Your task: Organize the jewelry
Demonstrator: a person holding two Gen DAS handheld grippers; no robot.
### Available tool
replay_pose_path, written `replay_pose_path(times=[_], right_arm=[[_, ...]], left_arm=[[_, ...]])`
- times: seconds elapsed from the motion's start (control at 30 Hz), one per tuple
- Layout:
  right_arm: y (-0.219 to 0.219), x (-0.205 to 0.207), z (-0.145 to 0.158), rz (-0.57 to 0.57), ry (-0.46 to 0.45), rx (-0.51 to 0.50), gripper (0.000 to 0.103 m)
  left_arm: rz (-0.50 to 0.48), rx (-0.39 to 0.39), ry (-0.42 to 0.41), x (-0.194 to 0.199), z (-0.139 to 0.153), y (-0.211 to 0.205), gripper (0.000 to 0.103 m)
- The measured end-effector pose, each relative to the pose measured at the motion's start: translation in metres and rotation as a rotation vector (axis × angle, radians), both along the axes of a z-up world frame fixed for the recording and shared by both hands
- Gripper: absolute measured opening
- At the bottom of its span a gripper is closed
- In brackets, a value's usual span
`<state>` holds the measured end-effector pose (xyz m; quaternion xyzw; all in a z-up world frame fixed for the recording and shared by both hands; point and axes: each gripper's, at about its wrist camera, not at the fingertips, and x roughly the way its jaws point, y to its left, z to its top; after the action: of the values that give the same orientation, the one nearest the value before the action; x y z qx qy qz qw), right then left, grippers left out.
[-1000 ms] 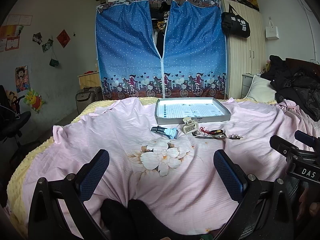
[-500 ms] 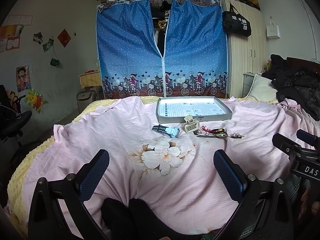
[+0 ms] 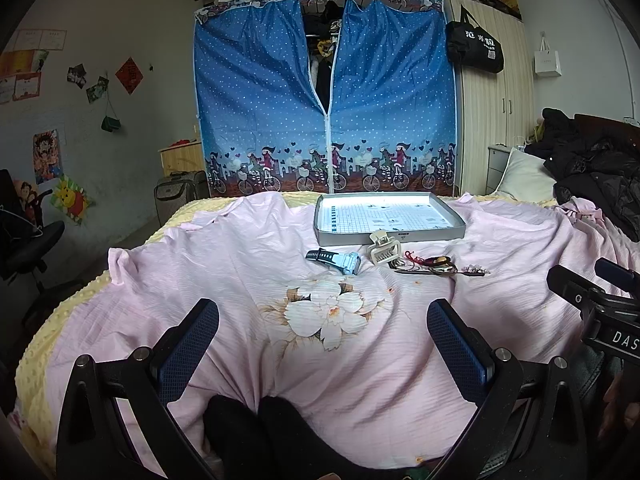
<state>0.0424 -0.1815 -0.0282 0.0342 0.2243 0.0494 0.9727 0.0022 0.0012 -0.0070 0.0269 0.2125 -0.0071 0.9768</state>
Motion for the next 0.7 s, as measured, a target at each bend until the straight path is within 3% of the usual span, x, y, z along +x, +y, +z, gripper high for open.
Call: replay_pose_path(times=[0.47, 0.7], right_arm=[[0.0, -0.002, 0.001, -0.001, 0.003, 0.001, 0.103], [-0.011, 0.014, 0.004, 0.059, 0.102, 0.101, 0.103]], left_arm=[[0.039, 0.0, 0.018, 0.002, -0.007, 0.01, 0.101], [0.06, -0.074, 0.13, 0.021, -0.016, 0.022, 0.101]])
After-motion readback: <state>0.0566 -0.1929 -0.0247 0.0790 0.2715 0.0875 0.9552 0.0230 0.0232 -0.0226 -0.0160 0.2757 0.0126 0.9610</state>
